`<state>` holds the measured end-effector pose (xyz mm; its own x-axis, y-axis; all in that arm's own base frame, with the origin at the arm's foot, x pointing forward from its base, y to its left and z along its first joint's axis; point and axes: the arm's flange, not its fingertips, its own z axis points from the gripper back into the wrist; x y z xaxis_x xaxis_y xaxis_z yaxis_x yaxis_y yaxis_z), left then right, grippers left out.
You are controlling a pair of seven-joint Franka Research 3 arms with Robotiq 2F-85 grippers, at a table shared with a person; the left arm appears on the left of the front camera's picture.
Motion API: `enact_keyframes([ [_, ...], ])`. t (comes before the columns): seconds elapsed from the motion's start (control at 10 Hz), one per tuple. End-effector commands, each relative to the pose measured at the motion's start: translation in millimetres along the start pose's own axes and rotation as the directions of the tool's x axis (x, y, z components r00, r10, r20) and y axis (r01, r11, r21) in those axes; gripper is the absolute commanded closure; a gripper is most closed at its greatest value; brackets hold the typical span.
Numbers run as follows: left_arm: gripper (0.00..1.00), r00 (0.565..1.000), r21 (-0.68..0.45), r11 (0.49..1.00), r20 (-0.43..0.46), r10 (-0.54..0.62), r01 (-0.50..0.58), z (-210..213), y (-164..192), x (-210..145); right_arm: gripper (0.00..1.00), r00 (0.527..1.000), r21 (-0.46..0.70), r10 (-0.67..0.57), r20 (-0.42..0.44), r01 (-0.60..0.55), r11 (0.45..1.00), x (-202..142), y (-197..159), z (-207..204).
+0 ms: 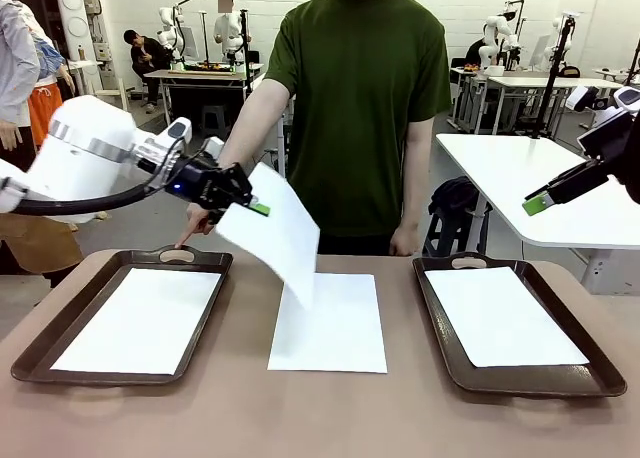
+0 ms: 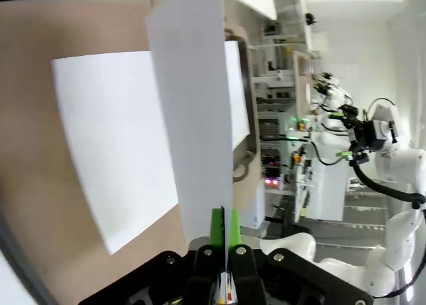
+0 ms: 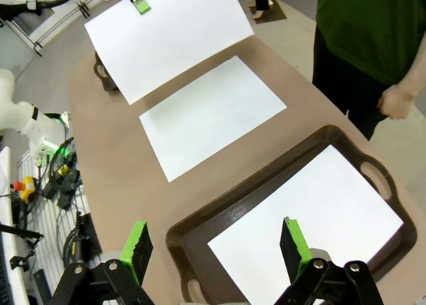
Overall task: Sort the A4 documents.
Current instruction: Place the A4 Paper in the designated Handle tray.
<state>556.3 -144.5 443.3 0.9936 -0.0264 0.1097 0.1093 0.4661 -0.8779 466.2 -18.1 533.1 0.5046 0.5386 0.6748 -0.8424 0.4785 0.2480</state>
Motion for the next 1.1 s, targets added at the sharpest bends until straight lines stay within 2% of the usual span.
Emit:
enact_keyframes([
  [0.0,0.99,0.999,0.12,0.992,0.031,0.028,-0.032,24.5,7.6,-15.3,0.0,1.0,0.002,0.003,-0.002,-0.003,1.0,0.8,0.6,-1.1],
  [0.2,0.99,0.997,0.179,0.981,-0.015,0.073,-0.07,45.8,18.0,-29.3,0.0,1.0,0.002,0.003,-0.002,-0.003,1.0,0.8,0.6,-1.1],
  [0.3,0.99,0.988,0.202,0.971,-0.056,0.143,-0.129,60.6,28.1,-37.1,0.0,1.0,0.002,0.003,-0.002,-0.003,1.0,0.8,0.6,-1.1],
  [0.7,0.99,0.971,0.296,0.926,0.043,0.234,-0.236,110.1,61.5,-58.1,0.0,1.0,0.002,0.003,-0.002,-0.003,1.0,0.8,0.6,-1.1],
  [0.8,0.99,0.969,0.377,0.893,0.081,0.234,-0.247,113.7,68.4,-57.4,0.0,1.0,0.002,0.003,-0.002,-0.003,1.0,0.8,0.6,-1.1],
  [1.0,0.99,0.98,0.491,0.848,0.082,0.183,-0.2,98.6,83.6,-48.2,0.0,1.0,0.002,0.003,-0.002,-0.003,1.0,0.8,0.6,-1.1],
])
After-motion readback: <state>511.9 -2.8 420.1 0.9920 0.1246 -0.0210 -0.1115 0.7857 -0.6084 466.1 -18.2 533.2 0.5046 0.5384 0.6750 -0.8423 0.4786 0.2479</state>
